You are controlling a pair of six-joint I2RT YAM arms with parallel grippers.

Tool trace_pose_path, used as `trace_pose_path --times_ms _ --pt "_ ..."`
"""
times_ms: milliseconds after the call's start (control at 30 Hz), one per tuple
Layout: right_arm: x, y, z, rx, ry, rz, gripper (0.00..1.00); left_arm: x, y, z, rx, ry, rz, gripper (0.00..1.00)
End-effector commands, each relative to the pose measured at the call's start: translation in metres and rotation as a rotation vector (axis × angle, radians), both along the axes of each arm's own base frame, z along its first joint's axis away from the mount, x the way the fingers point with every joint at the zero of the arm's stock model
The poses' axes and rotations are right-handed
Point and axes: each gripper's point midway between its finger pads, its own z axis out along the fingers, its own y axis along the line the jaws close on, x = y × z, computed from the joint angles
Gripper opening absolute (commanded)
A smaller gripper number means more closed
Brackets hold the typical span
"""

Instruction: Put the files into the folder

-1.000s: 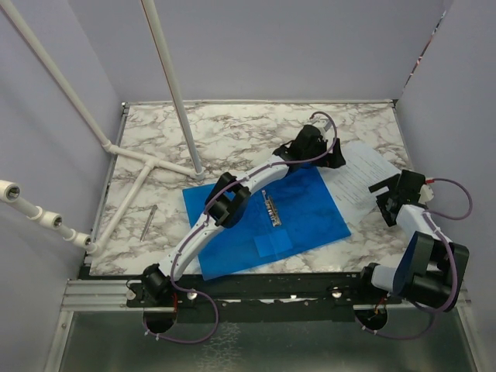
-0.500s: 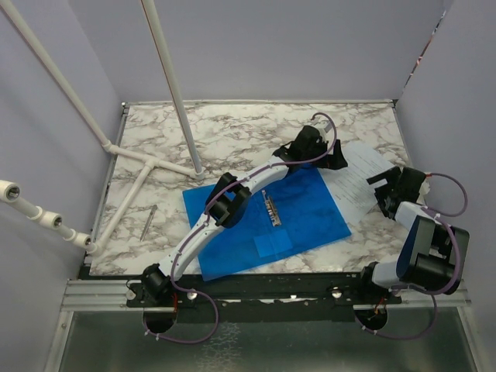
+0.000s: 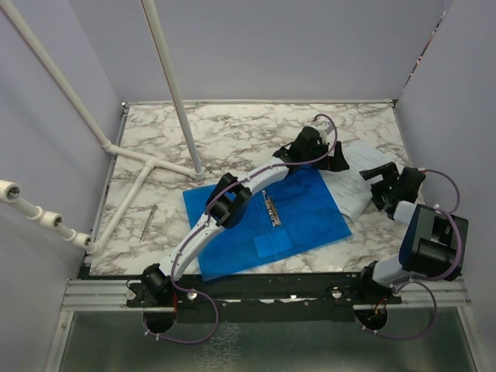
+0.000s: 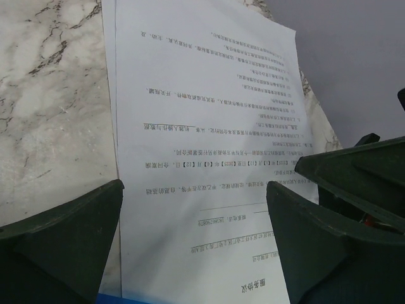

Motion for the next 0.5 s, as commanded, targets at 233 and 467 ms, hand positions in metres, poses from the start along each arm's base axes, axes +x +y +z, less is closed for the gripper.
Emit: trace_pose_path --times_ms 233,467 --pt "-0.036 0.031 -0.040 0.133 0.144 0.056 0.80 -0.044 0.000 -0.068 0.108 0.171 -0.085 0.96" --pt "-0.032 0.025 -0.016 0.093 0.089 0.039 0.48 -0.045 -0.002 -0.058 0.088 0.165 -0.102 0.96"
